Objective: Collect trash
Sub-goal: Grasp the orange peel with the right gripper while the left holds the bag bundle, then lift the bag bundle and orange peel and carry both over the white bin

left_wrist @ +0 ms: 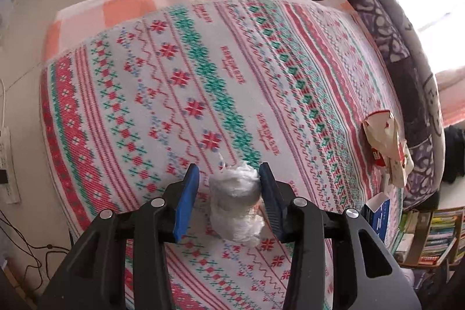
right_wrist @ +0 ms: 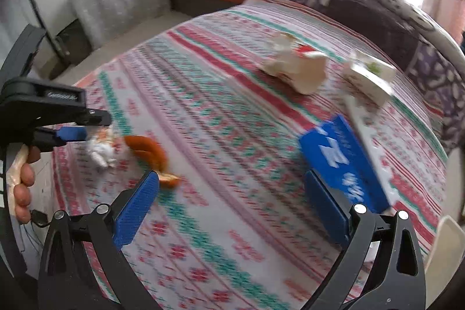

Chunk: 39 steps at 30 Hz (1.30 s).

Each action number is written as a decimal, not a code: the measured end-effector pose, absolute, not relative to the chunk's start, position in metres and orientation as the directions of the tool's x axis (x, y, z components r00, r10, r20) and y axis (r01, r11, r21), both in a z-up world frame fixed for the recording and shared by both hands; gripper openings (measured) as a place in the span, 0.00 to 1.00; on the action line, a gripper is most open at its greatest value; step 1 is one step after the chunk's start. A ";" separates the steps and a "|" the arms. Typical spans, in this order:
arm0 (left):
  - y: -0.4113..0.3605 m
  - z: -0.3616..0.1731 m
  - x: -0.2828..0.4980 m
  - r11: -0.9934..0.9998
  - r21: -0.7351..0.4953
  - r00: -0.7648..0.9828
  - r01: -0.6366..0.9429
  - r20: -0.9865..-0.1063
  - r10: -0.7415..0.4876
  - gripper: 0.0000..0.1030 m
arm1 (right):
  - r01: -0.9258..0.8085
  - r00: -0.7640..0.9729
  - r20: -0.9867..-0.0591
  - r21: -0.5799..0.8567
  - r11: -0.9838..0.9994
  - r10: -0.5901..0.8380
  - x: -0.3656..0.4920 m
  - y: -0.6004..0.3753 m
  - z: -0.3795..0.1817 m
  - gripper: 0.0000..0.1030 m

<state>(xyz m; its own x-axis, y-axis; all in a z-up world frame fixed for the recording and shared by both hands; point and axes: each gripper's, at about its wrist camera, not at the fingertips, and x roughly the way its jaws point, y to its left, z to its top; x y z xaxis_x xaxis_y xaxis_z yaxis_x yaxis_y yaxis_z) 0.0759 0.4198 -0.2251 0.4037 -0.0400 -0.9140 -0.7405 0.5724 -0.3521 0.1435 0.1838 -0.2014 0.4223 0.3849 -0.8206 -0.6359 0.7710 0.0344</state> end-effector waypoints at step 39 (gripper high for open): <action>0.397 -0.226 0.085 0.669 -0.248 0.343 -0.701 -0.939 0.011 0.39 | -0.585 0.407 -0.806 0.131 0.801 0.429 0.148 0.192 -0.199 0.15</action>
<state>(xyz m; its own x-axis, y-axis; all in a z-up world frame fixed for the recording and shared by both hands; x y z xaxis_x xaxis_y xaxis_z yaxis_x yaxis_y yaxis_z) 0.0850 0.3968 -0.2258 0.3432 0.0111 -0.9392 -0.7007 0.6690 -0.2482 0.1483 0.1922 -0.1990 0.4068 0.4294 -0.8063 -0.5846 0.8006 0.1314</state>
